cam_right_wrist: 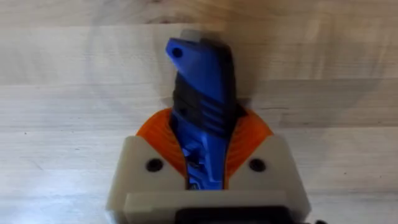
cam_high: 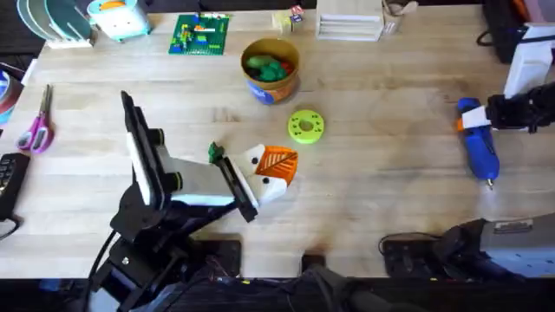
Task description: Pick up the gripper from the table and insert it into the empty holder that is missing its gripper. Then pick up a screw, insert it into the mounting hole, and use the screwdriver to tighten it. Finally, clean up the table by picking up the vegetable and placing it into the bucket.
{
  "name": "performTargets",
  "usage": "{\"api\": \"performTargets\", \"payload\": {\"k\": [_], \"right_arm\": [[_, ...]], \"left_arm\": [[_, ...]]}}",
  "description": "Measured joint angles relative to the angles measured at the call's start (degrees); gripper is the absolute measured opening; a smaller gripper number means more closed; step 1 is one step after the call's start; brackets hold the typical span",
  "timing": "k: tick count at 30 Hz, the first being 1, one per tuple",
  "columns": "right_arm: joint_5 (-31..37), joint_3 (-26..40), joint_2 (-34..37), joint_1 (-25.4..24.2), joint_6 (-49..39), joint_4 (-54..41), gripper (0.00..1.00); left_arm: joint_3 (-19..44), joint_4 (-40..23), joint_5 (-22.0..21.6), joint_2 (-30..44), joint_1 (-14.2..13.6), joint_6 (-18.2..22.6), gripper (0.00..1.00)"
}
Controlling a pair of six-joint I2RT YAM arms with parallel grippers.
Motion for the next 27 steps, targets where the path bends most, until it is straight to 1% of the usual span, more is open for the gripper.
{"api": "performTargets", "payload": {"k": [3, 6, 12, 14, 16, 20, 23, 25, 27], "right_arm": [[-1.0, 0.5, -1.1, 0.4, 3.2, -0.1, 0.217], [-3.8, 1.4, -4.2, 0.6, 6.3, 1.4, 0.213], [-13.6, 2.2, -16.6, 1.4, 17.0, 11.9, 0.206], [-15.6, 2.7, -21.6, 2.8, 20.2, 14.2, 0.203], [-17.1, 3.0, -26.6, 4.5, 22.2, 14.7, 0.201], [-19.3, 3.0, -36.0, 8.4, 24.4, 14.0, 0.195], [-20.4, 2.9, -41.7, 10.6, 25.1, 13.8, 0.192], [-21.4, 1.8, -45.7, 12.3, 25.6, 15.1, 0.190], [-23.0, -0.7, -50.0, 14.5, 26.5, 17.8, 0.188]], "left_arm": [[0.0, 0.0, 0.0, 0.0, 0.0, 0.0, 0.013], [0.0, 0.0, 0.0, 0.0, 0.0, 0.0, 0.013], [0.0, 0.0, 0.0, 0.0, 0.0, 0.0, 0.013], [0.0, 0.0, 0.0, 0.0, 0.0, 0.0, 0.013], [0.0, 0.0, 0.0, 0.0, 0.0, 0.0, 0.013], [0.0, 0.0, 0.0, 0.0, 0.0, 0.0, 0.013], [0.0, 0.0, 0.0, 0.0, 0.0, 0.0, 0.013], [0.0, 0.0, 0.0, 0.0, 0.0, 0.0, 0.013], [0.0, 0.0, 0.0, 0.0, 0.0, 0.0, 0.013]]}}
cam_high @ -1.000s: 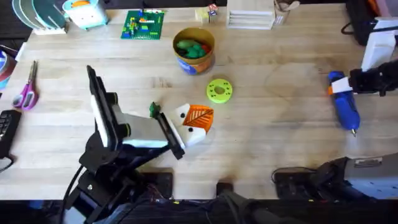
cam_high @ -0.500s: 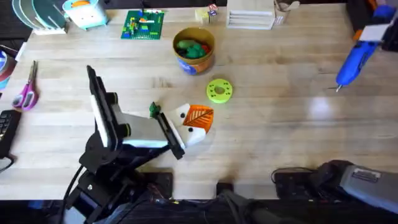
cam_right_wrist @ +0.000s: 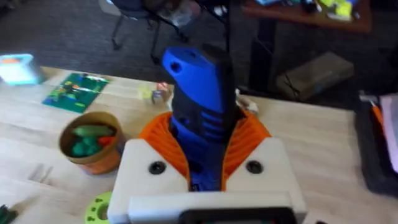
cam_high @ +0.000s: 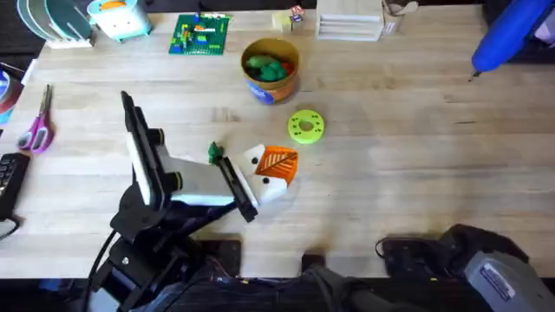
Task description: Pick up the gripper from the table and insert it into the empty holder that is missing its gripper. Then pick up a screw, insert it into the mounting hole, and use the screwdriver to tighten it. Finally, clean up the table by picking up the vegetable and placing it into the bucket.
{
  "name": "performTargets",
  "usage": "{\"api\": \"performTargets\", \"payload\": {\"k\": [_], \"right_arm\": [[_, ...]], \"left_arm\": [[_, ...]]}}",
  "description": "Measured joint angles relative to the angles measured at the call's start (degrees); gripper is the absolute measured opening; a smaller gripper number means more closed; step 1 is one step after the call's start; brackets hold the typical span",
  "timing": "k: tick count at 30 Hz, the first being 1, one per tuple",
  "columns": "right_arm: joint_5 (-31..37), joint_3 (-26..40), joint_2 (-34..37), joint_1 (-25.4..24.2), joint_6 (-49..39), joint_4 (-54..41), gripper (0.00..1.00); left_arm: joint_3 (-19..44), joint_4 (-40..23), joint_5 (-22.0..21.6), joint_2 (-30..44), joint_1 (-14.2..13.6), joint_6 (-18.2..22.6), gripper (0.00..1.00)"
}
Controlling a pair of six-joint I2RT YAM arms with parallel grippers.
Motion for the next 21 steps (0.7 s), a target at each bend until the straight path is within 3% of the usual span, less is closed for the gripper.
{"api": "performTargets", "payload": {"k": [5, 9, 14, 21], "right_arm": [[-4.6, -8.8, -8.6, 8.4, 5.2, 13.3, 0.182], [-6.6, -14.9, -12.0, 18.2, 10.6, 23.8, 0.179], [-7.6, -17.9, -11.0, 33.1, 14.4, 32.0, 0.174], [-7.1, -17.9, -3.9, 51.8, 15.9, 44.9, 0.167]], "left_arm": [[0.0, 0.0, 0.0, 0.0, 0.0, 0.0, 0.013], [0.0, 0.0, 0.0, 0.0, 0.0, 0.0, 0.013], [0.0, 0.0, 0.0, 0.0, 0.0, 0.0, 0.013], [0.0, 0.0, 0.0, 0.0, 0.0, 0.0, 0.013]]}}
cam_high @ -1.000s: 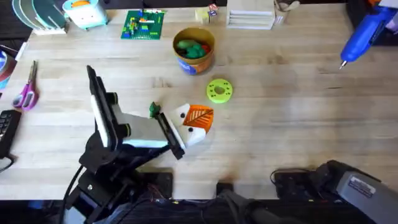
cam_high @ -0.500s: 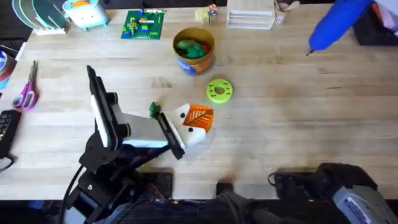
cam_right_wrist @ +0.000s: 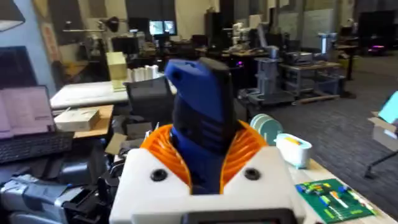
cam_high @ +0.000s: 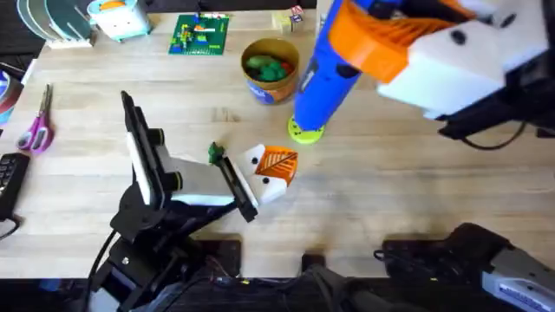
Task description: Pick up the gripper from the table and insert it into the empty holder that is missing its gripper. Then pick up a screw, insert it into the mounting hole, and use the screwdriver to tighten it. Finally, clean up the table by picking up the vegetable and placing it into the bucket.
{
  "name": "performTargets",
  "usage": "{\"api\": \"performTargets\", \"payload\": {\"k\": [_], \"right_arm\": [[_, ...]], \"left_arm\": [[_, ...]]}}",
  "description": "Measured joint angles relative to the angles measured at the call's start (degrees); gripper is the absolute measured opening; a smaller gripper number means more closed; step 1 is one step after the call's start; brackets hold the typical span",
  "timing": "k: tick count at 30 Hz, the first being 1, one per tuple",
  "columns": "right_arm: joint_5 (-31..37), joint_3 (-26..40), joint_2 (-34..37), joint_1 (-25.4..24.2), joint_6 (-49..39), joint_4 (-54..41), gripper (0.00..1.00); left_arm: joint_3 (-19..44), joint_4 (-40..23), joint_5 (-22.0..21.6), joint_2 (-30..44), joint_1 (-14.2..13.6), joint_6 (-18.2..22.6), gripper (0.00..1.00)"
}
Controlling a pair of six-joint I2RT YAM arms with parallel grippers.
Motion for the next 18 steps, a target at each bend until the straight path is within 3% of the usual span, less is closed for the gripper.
{"api": "performTargets", "payload": {"k": [9, 18], "right_arm": [[0.7, 0.0, 14.8, 12.4, 0.3, 14.3, 0.161], [0.8, 0.0, 20.3, 14.8, -2.1, 16.8, 0.155]], "left_arm": [[0.0, 0.0, 0.0, 0.0, 0.0, 0.0, 0.013], [0.0, 0.0, 0.0, 0.0, 0.0, 0.0, 0.013]]}}
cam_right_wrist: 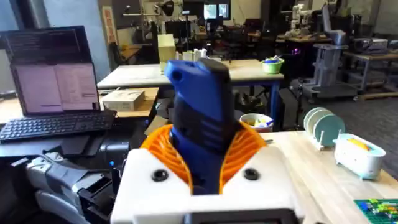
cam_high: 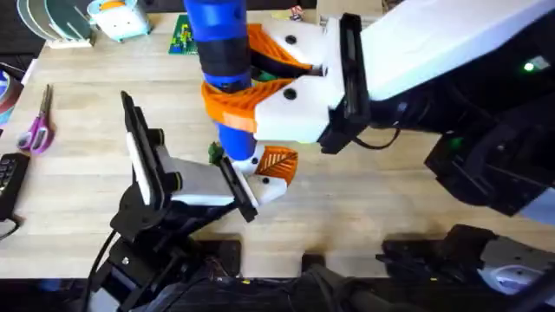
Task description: Pick up the gripper from the table and insert it into the empty holder that is missing its gripper. Then pick up a screw, insert it into the mounting hole, and use the screwdriver to tighten it. Finally, clean up the table by picking up the vegetable and placing it into the bucket.
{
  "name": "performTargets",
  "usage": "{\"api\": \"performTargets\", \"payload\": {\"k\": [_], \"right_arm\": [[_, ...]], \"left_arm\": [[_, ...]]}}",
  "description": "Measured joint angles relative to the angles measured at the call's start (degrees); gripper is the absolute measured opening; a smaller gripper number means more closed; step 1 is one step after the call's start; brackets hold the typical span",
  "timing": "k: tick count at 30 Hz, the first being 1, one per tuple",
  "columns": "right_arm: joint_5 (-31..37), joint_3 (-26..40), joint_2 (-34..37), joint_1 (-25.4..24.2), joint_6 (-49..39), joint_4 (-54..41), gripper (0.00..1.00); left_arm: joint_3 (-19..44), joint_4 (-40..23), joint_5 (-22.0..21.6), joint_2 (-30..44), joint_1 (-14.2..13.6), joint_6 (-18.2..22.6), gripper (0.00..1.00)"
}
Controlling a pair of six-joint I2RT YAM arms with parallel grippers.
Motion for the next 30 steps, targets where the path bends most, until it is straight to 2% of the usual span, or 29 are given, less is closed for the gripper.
{"api": "performTargets", "payload": {"k": [30], "right_arm": [[-1.9, 0.0, -0.3, -1.1, -5.0, -2.3, 0.140]], "left_arm": [[0.0, 0.0, 0.0, 0.0, 0.0, 0.0, 0.013]]}}
